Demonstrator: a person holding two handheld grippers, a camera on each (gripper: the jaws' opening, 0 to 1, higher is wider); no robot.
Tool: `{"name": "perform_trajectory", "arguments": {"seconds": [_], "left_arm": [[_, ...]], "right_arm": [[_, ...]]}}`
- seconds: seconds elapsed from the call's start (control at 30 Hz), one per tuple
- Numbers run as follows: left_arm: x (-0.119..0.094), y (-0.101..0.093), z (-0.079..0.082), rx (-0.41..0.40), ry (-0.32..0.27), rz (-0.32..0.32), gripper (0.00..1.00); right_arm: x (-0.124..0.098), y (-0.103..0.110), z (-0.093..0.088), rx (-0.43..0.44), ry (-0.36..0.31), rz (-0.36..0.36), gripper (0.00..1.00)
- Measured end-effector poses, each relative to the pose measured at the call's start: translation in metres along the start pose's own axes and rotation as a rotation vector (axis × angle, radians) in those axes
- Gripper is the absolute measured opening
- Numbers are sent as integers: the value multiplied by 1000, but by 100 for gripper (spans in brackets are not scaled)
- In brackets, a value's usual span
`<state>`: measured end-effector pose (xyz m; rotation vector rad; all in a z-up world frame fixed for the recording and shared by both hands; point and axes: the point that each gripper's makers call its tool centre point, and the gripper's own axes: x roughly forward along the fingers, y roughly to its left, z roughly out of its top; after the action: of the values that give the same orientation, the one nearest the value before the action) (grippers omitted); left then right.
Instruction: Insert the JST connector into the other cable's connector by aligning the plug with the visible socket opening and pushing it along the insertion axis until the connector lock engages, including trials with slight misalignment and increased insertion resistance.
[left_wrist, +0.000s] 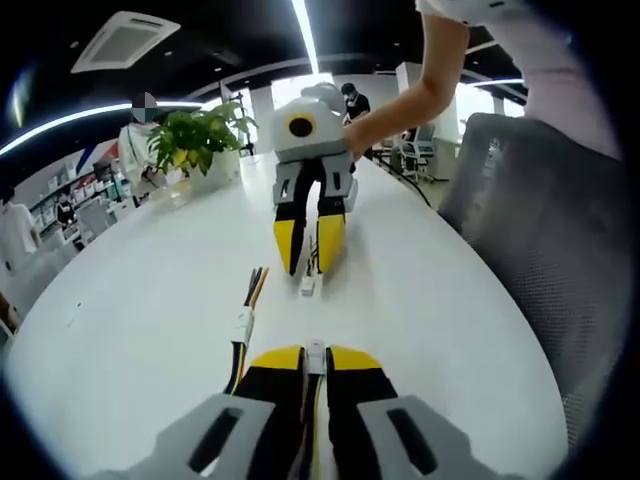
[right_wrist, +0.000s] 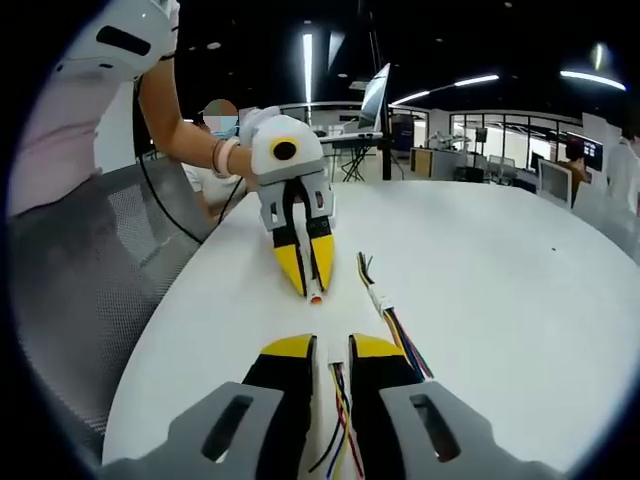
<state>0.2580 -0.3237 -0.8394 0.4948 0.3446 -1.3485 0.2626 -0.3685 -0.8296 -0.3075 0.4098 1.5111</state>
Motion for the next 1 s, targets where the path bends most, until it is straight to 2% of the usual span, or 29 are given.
{"name": "perform_trajectory", "arguments": {"seconds": [0.5, 0.87, 1.0], "left_arm": [[2, -3, 0, 28, -15, -5, 1], [0, 1, -4, -95, -83, -10, 0], [1, 3, -4, -127, -103, -5, 0]], "right_arm": [[1, 0, -4, 11, 10, 0, 9], [7, -1, -17, -35, 59, 7, 9], [5, -2, -17, -48, 51, 5, 8]]}}
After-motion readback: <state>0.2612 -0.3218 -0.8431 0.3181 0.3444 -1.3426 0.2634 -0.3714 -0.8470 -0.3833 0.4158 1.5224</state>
